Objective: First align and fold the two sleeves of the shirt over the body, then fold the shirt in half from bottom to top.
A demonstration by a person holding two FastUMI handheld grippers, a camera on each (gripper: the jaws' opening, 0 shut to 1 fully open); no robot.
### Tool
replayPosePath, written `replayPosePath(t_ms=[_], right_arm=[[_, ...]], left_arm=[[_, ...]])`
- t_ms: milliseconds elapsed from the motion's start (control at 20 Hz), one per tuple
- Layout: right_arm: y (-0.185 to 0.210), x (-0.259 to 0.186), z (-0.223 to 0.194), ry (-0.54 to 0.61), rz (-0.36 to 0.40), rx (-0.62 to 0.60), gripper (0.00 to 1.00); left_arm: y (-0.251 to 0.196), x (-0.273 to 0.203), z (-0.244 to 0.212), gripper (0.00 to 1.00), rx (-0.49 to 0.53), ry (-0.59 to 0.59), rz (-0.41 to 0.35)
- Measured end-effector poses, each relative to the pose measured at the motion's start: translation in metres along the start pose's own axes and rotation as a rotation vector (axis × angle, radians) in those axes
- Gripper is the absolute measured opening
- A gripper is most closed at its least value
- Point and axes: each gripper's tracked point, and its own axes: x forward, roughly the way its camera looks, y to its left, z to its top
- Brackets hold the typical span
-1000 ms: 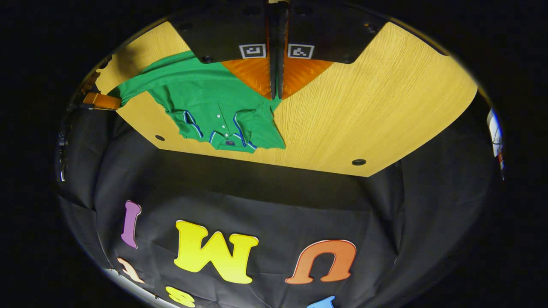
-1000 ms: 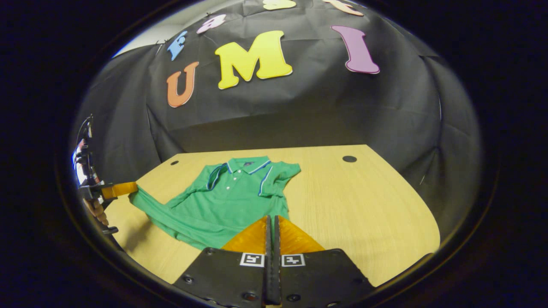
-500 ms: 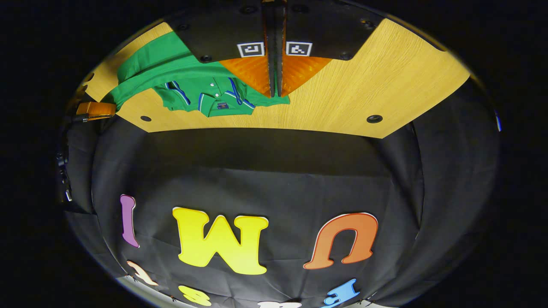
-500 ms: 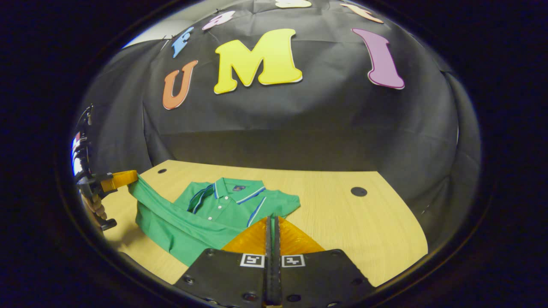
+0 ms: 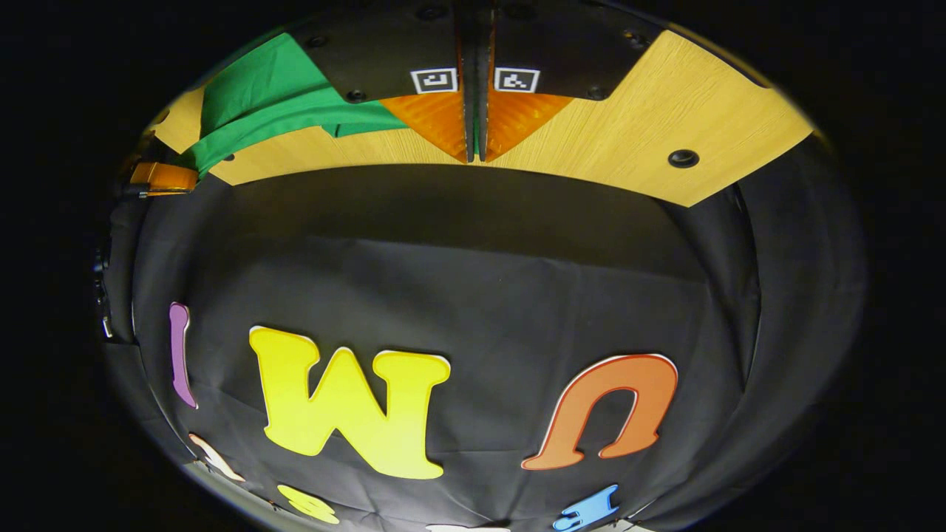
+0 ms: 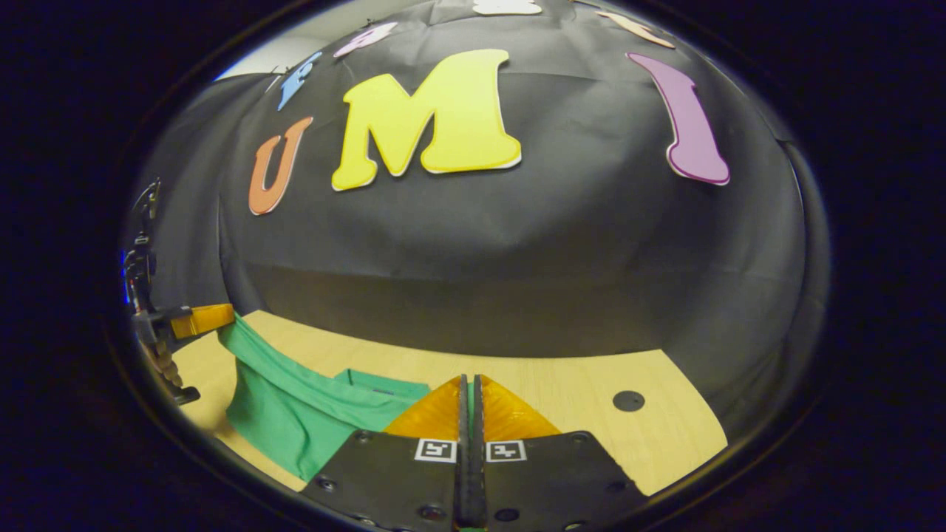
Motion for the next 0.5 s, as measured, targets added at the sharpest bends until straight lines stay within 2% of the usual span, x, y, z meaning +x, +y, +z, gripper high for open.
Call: replayPosePath(t_ms=[100, 150, 350, 500], right_arm=[[0.0, 0.019, 0.001, -0.005, -0.007, -0.008, 0.02], [-0.003, 0.028, -0.001, -0.003, -0.013, -0.017, 0.0], [-0.013, 0.052, -0.009, -0.036, -0.018, -0.038, 0.0], [-0.015, 0.066, -0.031, 0.001, -0.035, -0.092, 0.0]], left_arm=[[0.003, 0.014, 0.002, 0.05, 0.051, -0.033, 0.016], [0.003, 0.019, -0.007, 0.05, 0.079, -0.007, 0.007], [0.019, 0.032, -0.045, 0.06, 0.062, 0.05, 0.019], [0.016, 0.048, -0.053, 0.06, 0.133, 0.045, 0.01]])
